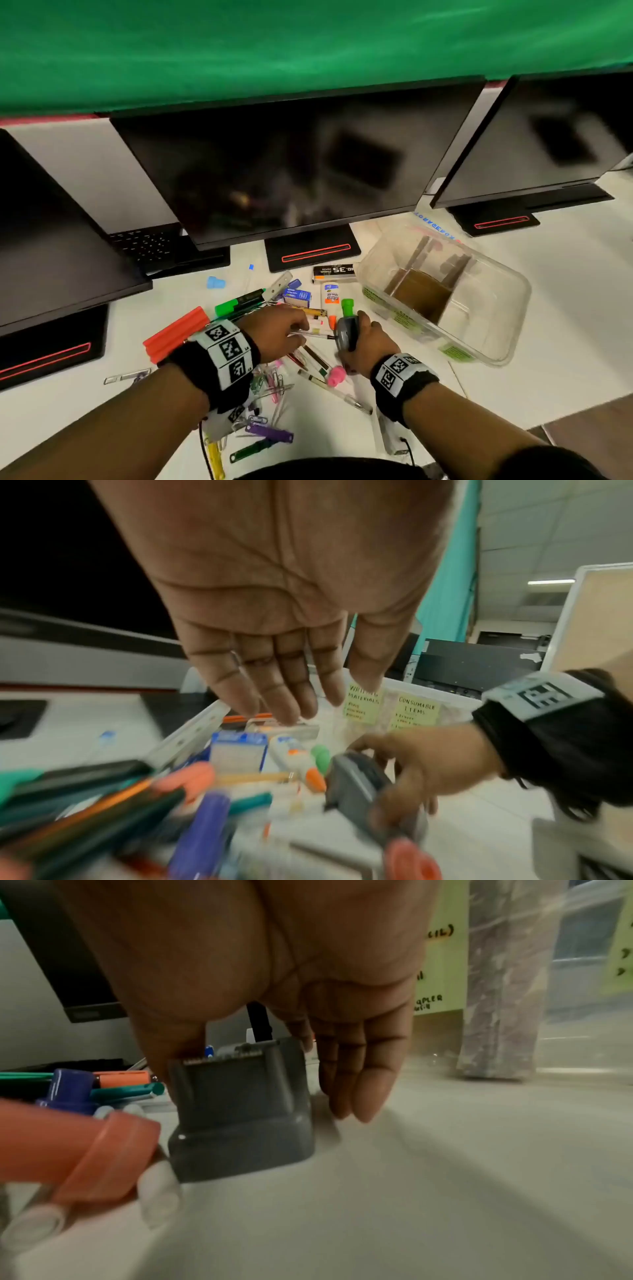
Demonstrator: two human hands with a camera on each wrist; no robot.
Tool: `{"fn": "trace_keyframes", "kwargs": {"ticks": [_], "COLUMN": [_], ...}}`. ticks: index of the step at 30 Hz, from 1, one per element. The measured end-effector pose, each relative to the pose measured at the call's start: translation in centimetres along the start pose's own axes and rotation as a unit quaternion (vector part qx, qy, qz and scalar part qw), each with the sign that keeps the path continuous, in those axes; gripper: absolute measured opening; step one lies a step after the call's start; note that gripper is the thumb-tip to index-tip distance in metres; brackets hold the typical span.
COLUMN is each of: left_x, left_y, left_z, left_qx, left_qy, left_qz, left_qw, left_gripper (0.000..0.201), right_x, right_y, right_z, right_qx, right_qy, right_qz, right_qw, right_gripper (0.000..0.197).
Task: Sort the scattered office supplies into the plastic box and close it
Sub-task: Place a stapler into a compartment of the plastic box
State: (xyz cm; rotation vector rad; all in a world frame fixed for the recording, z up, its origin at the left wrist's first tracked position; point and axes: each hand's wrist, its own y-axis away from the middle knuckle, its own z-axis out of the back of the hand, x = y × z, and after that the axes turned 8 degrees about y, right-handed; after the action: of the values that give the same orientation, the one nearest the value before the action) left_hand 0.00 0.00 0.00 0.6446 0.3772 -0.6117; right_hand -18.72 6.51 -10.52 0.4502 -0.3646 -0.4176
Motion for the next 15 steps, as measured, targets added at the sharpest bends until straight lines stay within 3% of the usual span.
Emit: {"fn": "trace_keyframes", "kwargs": {"ticks": [4,11,15], "left_x": [-2.7,-4.6,-5.0], "left_y": [-5.1,-10.1,-11.4], "left_z": [1.5,1.0,0.5], "left_qx": [-0.072,-0.072,-0.055], "left_qy": [-0.028,-0.081,-0.126], "left_qz": [-0.049,-0.113,-0.141], "left_qw": [0.996,0.988,0.98], "left_gripper": [0.03,0.046,0.049], "right_x": [-0.3,-2.6,-3.6], "right_y": [0.2,1.3,3.1], "right_z": [-0.2,0.3,1.5], "right_qx": [0.0,0.004,0.013], "right_qy": [0.012,0.016,-0.051], "right_qz": [0.037,0.05,0.064], "right_qw": [0.999,0.999,0.997], "right_gripper": [0.091,0.084,0.085]}}
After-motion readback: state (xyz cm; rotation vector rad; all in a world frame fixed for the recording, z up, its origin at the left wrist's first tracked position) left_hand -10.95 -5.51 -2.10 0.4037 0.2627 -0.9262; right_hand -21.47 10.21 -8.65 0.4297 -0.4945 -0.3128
